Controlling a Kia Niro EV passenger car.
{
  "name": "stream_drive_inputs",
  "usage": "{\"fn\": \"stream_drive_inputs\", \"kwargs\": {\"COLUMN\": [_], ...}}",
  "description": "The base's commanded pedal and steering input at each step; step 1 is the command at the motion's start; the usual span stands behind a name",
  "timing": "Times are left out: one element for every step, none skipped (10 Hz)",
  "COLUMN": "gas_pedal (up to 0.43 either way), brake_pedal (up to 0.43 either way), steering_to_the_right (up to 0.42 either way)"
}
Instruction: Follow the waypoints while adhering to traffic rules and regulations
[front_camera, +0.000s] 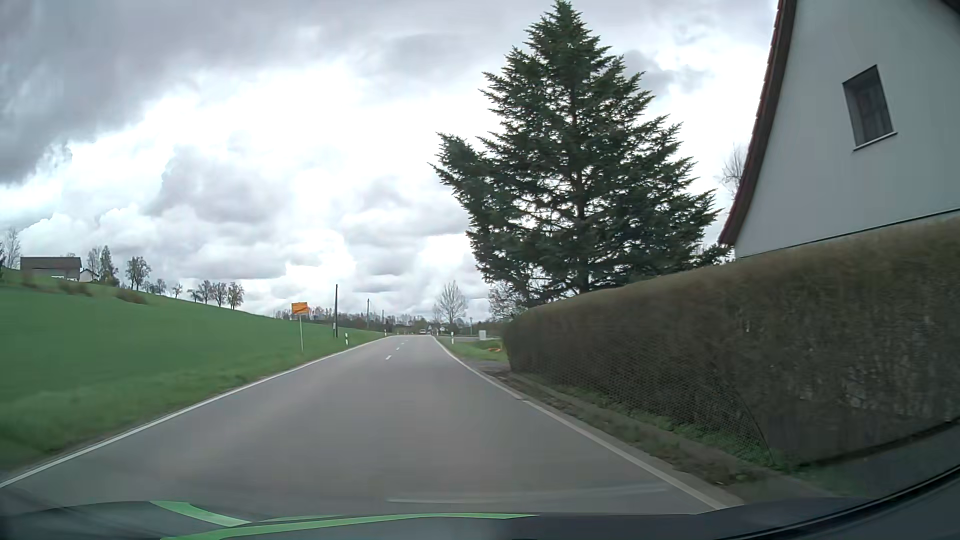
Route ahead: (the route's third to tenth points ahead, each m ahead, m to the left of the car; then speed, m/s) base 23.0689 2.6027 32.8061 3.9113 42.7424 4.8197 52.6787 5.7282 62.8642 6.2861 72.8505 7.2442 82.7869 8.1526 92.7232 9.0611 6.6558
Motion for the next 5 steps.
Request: {"fn": "stream_drive_inputs", "kwargs": {"gas_pedal": [0.370, 0.370, 0.370, 0.378, 0.378], "brake_pedal": [0.000, 0.000, 0.000, 0.000, 0.000], "steering_to_the_right": [-0.079, -0.067, -0.060, -0.050, -0.041]}}
